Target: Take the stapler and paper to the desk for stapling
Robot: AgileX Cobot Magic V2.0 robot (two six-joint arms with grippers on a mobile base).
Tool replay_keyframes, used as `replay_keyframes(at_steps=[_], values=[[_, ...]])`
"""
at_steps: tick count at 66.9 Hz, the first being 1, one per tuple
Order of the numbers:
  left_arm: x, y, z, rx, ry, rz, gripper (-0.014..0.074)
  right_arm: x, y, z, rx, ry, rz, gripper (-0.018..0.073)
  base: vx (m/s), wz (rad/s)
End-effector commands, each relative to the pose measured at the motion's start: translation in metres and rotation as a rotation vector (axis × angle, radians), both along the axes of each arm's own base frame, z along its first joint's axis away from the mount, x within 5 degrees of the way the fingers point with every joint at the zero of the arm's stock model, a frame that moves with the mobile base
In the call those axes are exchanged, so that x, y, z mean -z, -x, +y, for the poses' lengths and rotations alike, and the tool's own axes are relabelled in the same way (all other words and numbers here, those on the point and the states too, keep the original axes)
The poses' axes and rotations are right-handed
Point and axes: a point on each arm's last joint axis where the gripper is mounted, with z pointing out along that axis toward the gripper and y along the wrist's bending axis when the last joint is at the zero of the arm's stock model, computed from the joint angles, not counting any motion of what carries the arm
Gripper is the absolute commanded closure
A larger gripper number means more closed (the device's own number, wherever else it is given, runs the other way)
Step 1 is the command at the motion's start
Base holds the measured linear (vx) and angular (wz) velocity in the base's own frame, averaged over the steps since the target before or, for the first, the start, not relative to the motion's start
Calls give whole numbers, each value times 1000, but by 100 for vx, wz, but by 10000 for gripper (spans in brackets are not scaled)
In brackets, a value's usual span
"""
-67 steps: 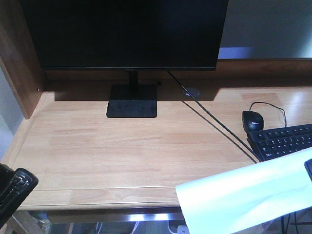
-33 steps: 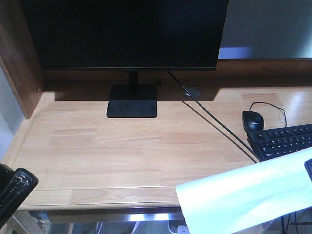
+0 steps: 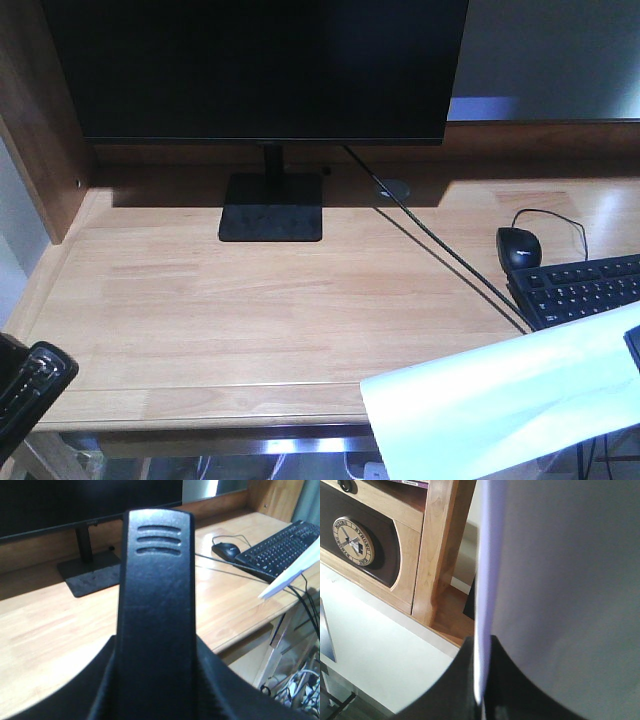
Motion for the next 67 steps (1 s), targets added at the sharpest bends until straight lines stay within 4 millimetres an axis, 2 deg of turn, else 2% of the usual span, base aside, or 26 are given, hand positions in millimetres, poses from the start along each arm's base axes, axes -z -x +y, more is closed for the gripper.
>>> replay_keyframes(at_steps=[1,12,21,36,46,55,67], values=[[-22,-1,-1,-1,100,-132,603,-4,2,1,-17,-12,-50,564,0,0],[-24,-4,-3,0,104,-127,603,-4,2,1,-17,-12,-50,564,0,0],[-32,-18,-13,8,68,-48,603,-4,2,1,-17,-12,-50,564,0,0],[-52,-61,-40,30,-60,23,603,-4,2,1,-17,-12,-50,564,0,0],[-58,-93,-64,88,-144,76,603,-4,2,1,-17,-12,-50,564,0,0],[-56,-120,-87,181,-215,100,603,-4,2,1,-17,-12,-50,564,0,0],[-35,-151,-117,322,-286,146,603,-4,2,1,-17,-12,-50,564,0,0]])
